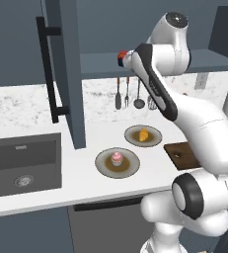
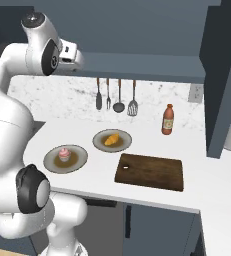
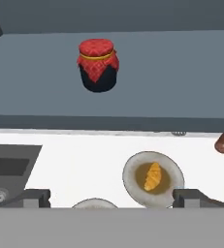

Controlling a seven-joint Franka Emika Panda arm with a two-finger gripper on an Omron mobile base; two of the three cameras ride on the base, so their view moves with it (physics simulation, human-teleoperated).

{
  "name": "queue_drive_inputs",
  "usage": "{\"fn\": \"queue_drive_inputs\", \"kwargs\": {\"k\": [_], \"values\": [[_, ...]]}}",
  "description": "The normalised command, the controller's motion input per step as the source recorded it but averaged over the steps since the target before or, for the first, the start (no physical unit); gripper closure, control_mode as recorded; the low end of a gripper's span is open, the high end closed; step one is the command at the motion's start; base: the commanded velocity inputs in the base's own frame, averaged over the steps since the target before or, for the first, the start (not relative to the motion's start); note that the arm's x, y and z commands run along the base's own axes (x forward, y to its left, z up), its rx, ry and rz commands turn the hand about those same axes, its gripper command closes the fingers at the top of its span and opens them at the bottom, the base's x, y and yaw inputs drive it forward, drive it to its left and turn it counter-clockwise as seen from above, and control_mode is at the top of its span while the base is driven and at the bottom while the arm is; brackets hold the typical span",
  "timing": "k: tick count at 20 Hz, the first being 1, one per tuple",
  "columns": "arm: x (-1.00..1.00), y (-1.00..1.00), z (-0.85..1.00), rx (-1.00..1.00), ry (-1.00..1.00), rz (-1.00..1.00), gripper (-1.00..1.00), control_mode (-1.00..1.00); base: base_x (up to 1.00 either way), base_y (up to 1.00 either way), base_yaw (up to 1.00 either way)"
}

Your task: From the different types of pastries on the counter, select a croissant and place it on the cutting board. Then retrieve a jar of jam from the cabinet and place it alongside the croissant on the cutting board.

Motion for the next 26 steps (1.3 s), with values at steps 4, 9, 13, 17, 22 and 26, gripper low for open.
{"fn": "queue_drive_inputs", "kwargs": {"k": [4,9,13,17,22,26], "values": [[0.72,0.01,0.08,0.0,-0.12,-0.03,-1.0,-1.0,0.0,0.0,0.0],[0.43,0.04,0.17,0.0,-0.11,0.0,-1.0,-1.0,0.0,0.0,0.0],[0.08,0.0,0.0,0.01,-0.04,0.0,-1.0,-1.0,0.0,0.0,0.0],[0.39,0.03,0.02,0.02,0.0,0.0,-1.0,-1.0,0.0,0.0,0.0],[0.35,0.08,0.07,0.04,-0.01,0.0,-1.0,-1.0,0.0,0.0,0.0],[0.15,0.2,0.24,0.05,0.0,0.0,-1.0,-1.0,0.0,0.0,0.0]]}}
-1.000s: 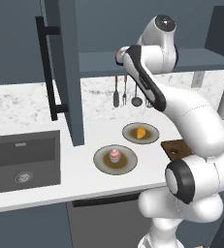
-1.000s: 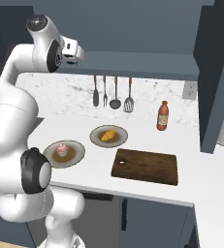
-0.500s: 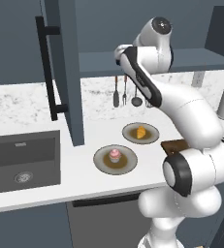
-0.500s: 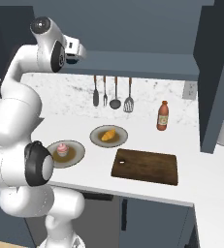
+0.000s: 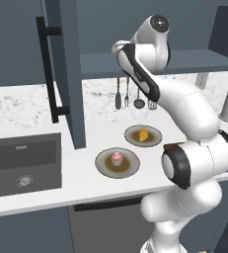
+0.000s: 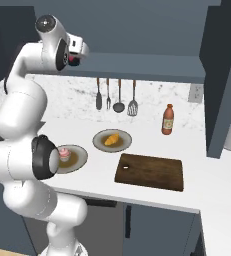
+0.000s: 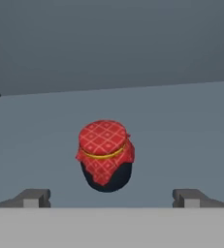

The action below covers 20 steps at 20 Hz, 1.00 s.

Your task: From the different types of pastries on the counter, select a croissant and place it on the cutting board. Then retrieve a jar of jam from the cabinet and place it alongside the croissant on the cutting board.

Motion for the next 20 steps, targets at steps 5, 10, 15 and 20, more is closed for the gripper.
{"fn": "queue_drive_inputs", "kwargs": {"k": [5,10,15,20], "values": [[0.25,0.23,0.0,0.0,-0.01,0.0,-1.0,-1.0,0.0,0.0,0.0],[0.05,-0.09,0.0,0.0,0.0,0.0,-1.0,-1.0,0.0,0.0,0.0],[0.0,-0.11,0.0,0.0,0.0,0.0,-1.0,-1.0,0.0,0.0,0.0],[0.09,0.0,-0.2,0.0,0.0,0.0,-1.0,-1.0,0.0,0.0,0.0]]}}
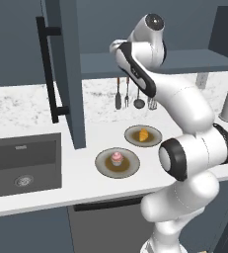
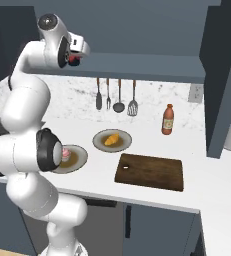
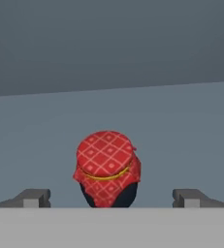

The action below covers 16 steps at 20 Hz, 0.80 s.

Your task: From the different types of pastries on the counter, select a croissant and place it on the cutting board. Then retrieve a jar of jam from the cabinet and place it alongside the croissant on the cutting board.

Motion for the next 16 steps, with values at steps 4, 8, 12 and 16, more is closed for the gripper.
{"fn": "queue_drive_inputs", "kwargs": {"k": [4,8,12,16], "values": [[0.24,-0.01,-0.06,0.0,0.0,0.0,-1.0,-1.0,0.0,0.0,0.0],[0.29,0.0,0.0,0.0,0.0,0.0,-1.0,-1.0,0.0,0.0,0.0],[0.25,0.0,0.0,0.0,0.0,0.0,-1.0,-1.0,0.0,0.0,0.0],[0.11,0.04,-0.02,0.0,0.0,0.0,-1.0,-1.0,0.0,0.0,0.0]]}}
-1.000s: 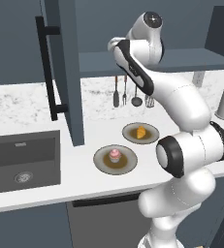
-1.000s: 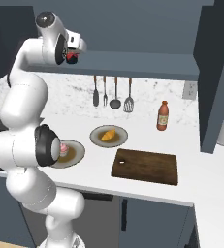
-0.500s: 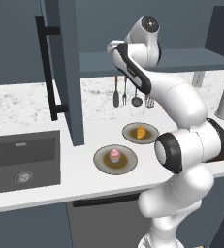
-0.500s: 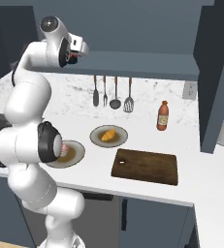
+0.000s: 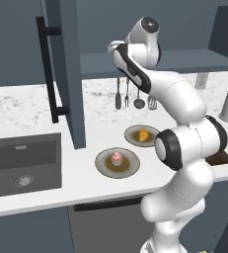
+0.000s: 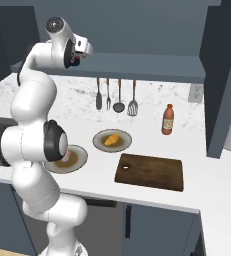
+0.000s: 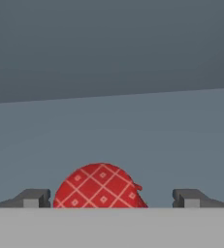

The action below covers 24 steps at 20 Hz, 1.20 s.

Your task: From the different types of pastries on the counter, select a croissant and place it on the cutting board. Then retrieve a jar of jam from the cabinet and place it alongside the croissant on the cutting board.

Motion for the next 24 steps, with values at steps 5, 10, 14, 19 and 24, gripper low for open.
{"fn": "queue_drive_inputs", "kwargs": {"k": [5,10,14,19,24], "values": [[0.0,0.17,-0.1,0.0,0.01,0.0,1.0,-1.0,0.0,0.0,0.0],[0.0,0.09,-0.01,0.0,0.0,0.0,1.0,-1.0,0.0,0.0,0.0],[-0.05,0.0,0.0,0.0,0.0,0.0,1.0,-1.0,0.0,0.0,0.0],[-0.59,-0.26,0.09,0.0,0.0,0.0,1.0,-1.0,0.0,0.0,0.0],[-0.32,-0.08,-0.02,0.0,0.0,0.0,1.0,-1.0,0.0,0.0,0.0]]}}
